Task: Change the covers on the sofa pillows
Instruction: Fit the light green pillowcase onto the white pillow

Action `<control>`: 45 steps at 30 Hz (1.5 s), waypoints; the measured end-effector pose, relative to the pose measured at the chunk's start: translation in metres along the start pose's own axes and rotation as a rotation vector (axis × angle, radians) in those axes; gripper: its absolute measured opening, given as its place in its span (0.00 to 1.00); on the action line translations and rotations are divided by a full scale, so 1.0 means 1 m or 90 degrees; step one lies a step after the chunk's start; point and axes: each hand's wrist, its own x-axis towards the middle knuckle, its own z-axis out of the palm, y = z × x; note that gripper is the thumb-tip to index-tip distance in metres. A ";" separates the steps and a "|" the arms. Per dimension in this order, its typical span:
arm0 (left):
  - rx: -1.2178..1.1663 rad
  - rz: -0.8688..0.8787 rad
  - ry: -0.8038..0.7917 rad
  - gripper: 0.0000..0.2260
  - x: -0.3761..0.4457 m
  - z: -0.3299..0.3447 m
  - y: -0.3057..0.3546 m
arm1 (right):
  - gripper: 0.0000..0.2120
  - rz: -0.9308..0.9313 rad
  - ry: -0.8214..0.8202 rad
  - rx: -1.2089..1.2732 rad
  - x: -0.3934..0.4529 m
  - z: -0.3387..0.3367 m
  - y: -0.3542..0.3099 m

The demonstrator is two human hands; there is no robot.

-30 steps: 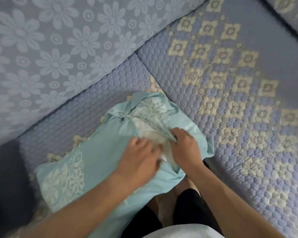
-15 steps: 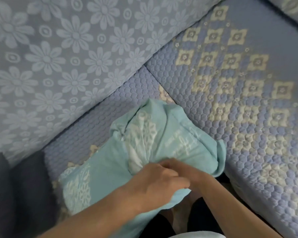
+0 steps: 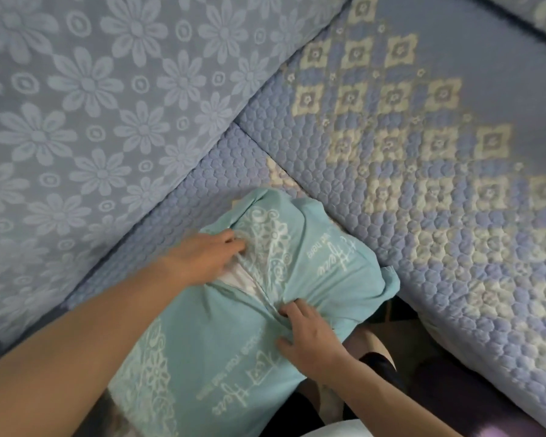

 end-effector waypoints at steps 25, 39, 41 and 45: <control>0.122 0.011 0.156 0.12 0.045 0.048 0.057 | 0.05 0.040 -0.299 -0.069 -0.003 -0.051 -0.069; 0.192 0.316 0.166 0.20 -0.064 0.013 -0.015 | 0.13 0.208 -0.344 0.389 -0.014 -0.053 -0.039; 0.139 0.293 0.053 0.19 -0.058 0.013 -0.014 | 0.09 0.056 -0.345 0.123 -0.020 -0.068 -0.055; -0.027 0.155 -0.281 0.11 -0.019 -0.014 0.004 | 0.13 -0.141 -0.268 0.089 -0.031 -0.051 -0.106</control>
